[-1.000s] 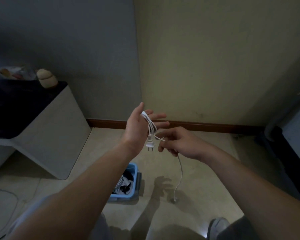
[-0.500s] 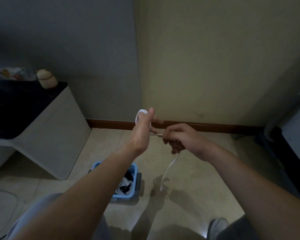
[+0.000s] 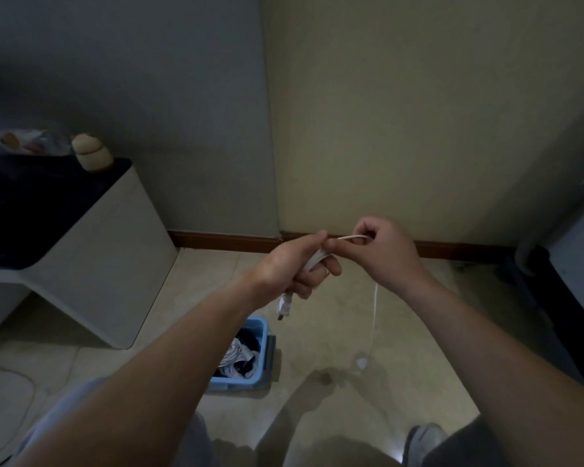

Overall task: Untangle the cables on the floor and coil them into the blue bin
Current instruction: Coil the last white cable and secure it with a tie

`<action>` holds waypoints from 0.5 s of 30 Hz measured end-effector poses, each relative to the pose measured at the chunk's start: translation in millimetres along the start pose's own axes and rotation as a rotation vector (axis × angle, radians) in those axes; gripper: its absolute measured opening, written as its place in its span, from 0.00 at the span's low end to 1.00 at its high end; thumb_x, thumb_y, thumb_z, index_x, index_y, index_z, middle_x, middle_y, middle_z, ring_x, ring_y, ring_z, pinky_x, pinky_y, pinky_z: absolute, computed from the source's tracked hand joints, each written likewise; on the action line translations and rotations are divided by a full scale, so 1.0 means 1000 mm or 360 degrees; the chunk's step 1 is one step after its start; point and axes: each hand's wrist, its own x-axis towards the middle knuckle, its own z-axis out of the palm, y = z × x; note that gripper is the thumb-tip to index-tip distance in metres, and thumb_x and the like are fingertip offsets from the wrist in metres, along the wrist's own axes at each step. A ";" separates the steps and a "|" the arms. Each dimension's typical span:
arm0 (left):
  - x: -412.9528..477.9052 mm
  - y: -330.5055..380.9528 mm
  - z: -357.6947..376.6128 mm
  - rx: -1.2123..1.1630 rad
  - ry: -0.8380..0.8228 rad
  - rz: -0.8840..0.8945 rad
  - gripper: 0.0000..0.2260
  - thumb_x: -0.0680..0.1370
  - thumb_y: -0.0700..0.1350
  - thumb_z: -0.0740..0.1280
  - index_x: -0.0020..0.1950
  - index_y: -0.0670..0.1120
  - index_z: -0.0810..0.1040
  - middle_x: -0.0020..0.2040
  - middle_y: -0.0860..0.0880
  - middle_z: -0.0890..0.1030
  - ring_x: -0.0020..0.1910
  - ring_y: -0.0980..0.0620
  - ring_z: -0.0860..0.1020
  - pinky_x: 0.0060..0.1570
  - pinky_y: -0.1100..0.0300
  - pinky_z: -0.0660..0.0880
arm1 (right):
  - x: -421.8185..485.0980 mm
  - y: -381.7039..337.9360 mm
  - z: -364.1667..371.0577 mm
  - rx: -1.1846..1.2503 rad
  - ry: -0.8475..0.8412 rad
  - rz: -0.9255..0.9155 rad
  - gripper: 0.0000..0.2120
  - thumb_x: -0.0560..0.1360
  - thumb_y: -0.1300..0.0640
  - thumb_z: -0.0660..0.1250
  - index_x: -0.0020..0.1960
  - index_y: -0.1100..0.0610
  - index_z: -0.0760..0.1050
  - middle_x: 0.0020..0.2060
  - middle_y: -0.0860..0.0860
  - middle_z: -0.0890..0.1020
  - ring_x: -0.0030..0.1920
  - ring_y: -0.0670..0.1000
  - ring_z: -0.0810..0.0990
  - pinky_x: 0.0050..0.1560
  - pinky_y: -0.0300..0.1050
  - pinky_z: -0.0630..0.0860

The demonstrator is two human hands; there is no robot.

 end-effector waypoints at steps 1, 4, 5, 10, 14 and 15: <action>0.000 0.001 -0.001 -0.0043 0.0012 0.0018 0.24 0.85 0.54 0.47 0.46 0.40 0.74 0.25 0.51 0.59 0.22 0.55 0.57 0.29 0.58 0.58 | 0.000 0.000 0.001 0.0020 -0.0015 -0.0003 0.21 0.68 0.44 0.78 0.32 0.53 0.68 0.23 0.43 0.67 0.26 0.42 0.63 0.28 0.38 0.59; 0.000 0.004 -0.004 -0.0140 0.0049 0.0039 0.20 0.86 0.50 0.49 0.42 0.43 0.72 0.23 0.53 0.59 0.21 0.55 0.56 0.30 0.56 0.58 | 0.003 0.003 0.003 0.0121 -0.0065 -0.0061 0.14 0.76 0.50 0.71 0.35 0.55 0.74 0.27 0.43 0.71 0.30 0.43 0.67 0.34 0.44 0.64; -0.001 0.004 -0.005 -0.0174 0.0040 0.0031 0.19 0.86 0.50 0.50 0.41 0.44 0.72 0.23 0.54 0.58 0.21 0.55 0.55 0.30 0.57 0.59 | 0.003 0.005 0.003 0.0130 -0.0084 -0.0063 0.13 0.77 0.51 0.70 0.37 0.56 0.76 0.30 0.47 0.74 0.31 0.44 0.69 0.37 0.45 0.66; -0.006 0.007 -0.007 -0.0655 -0.0072 -0.0011 0.19 0.85 0.50 0.52 0.39 0.46 0.72 0.24 0.54 0.56 0.23 0.54 0.50 0.27 0.61 0.64 | 0.004 0.008 0.003 0.0030 -0.0308 0.0132 0.25 0.72 0.34 0.64 0.35 0.56 0.73 0.27 0.47 0.71 0.30 0.47 0.70 0.35 0.47 0.68; -0.007 0.008 -0.009 -0.1066 -0.0019 0.0012 0.18 0.85 0.52 0.51 0.40 0.46 0.71 0.25 0.54 0.58 0.24 0.54 0.49 0.30 0.61 0.65 | 0.000 0.008 0.004 0.0106 -0.0454 0.0258 0.13 0.80 0.49 0.64 0.38 0.52 0.72 0.28 0.47 0.73 0.27 0.48 0.69 0.29 0.44 0.69; -0.006 0.008 -0.010 -0.1173 0.0014 0.0036 0.18 0.85 0.52 0.51 0.41 0.45 0.72 0.26 0.54 0.58 0.25 0.54 0.49 0.32 0.61 0.65 | 0.000 0.006 0.004 0.0164 -0.0470 0.0264 0.10 0.81 0.53 0.63 0.41 0.52 0.73 0.29 0.48 0.75 0.27 0.49 0.68 0.28 0.43 0.68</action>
